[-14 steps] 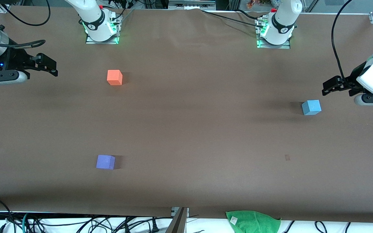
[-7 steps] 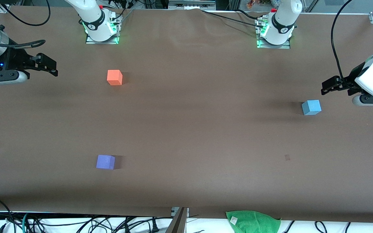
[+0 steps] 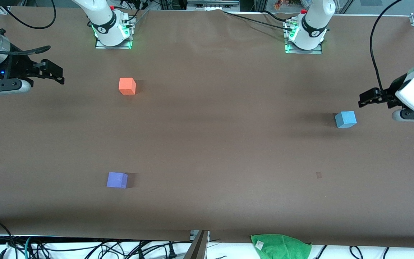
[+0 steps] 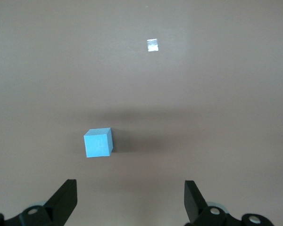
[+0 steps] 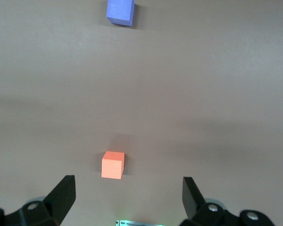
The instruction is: Place blue block between orange and purple blocks
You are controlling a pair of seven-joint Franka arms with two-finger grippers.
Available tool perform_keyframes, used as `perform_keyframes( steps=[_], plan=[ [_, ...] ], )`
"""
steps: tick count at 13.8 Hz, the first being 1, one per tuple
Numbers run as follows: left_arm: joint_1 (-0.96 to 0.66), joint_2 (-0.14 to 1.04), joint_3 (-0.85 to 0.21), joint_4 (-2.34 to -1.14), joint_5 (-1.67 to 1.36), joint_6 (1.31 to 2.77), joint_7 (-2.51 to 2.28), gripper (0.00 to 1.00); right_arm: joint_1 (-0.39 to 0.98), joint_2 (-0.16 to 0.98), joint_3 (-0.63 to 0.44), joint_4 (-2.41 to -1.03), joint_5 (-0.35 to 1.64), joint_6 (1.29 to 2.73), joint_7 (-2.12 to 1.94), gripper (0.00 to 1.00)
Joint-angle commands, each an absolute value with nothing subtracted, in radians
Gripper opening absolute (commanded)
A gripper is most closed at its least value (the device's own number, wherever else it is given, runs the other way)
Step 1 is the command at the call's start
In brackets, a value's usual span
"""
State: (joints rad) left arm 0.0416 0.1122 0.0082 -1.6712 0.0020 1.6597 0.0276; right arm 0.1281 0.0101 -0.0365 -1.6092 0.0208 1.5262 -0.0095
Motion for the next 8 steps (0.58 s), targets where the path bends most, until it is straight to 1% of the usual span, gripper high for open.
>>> perform_keyframes(
  steps=[1,3,8],
  plan=[
    [0.097,0.216,0.008,-1.667,0.018,1.713,0.064,1.00,0.121,0.012,-0.040,-1.605,0.040,1.513,-0.021,1.00],
    [0.129,0.253,0.008,-1.753,0.020,1.797,0.086,0.99,0.121,0.012,-0.044,-1.605,0.040,1.520,-0.020,1.00],
    [0.150,0.249,0.008,-2.058,0.073,2.188,0.106,0.99,0.123,0.012,-0.044,-1.603,0.043,1.520,-0.020,1.00]
  ],
)
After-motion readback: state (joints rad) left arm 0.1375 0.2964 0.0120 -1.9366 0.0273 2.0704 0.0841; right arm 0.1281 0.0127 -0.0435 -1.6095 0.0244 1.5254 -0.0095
